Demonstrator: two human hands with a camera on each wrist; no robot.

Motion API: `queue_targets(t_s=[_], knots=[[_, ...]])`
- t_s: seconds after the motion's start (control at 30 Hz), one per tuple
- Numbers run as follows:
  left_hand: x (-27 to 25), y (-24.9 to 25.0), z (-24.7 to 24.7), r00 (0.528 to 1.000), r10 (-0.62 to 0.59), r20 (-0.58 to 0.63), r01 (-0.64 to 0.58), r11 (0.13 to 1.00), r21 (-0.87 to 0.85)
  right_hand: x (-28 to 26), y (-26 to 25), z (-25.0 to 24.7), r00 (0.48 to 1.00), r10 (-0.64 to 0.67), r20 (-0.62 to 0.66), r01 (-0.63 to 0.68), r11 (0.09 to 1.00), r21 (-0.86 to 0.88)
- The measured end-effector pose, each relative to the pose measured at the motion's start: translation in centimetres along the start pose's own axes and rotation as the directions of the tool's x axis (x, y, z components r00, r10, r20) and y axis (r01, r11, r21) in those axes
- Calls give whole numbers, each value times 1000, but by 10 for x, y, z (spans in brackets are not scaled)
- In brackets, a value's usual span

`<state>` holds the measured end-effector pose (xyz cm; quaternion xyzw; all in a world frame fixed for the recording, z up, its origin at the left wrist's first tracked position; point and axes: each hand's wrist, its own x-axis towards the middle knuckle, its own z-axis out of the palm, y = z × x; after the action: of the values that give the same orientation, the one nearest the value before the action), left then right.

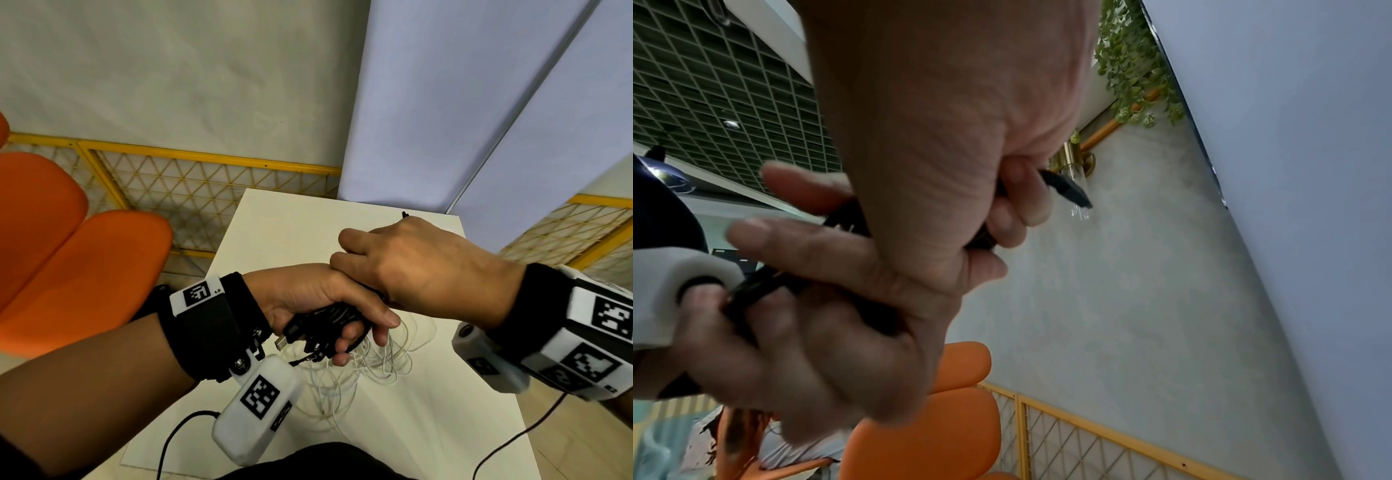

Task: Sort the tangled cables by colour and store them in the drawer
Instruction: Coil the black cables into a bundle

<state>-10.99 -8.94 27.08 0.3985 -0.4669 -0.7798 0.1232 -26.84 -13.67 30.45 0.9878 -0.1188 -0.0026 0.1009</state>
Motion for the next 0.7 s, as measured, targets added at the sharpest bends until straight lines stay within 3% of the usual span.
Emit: queue_targets(t_s=[0.1, 0.4, 0.6, 0.7], knots=[[2, -3, -1, 999, 19, -32, -19, 1000, 2, 0, 2, 0, 1000, -12, 6, 12, 1000, -15], [2, -4, -8, 995, -3, 99, 7, 999, -43, 1, -1, 3, 1000, 0, 31, 1, 1000, -21], [4, -9, -8, 999, 54, 5, -54, 998, -26, 0, 4, 3, 997, 68, -25, -68, 998, -18], [5, -15, -15, 992, 108, -70, -113, 991, -78, -7, 13, 2, 986, 145, -80, -134, 982, 131]])
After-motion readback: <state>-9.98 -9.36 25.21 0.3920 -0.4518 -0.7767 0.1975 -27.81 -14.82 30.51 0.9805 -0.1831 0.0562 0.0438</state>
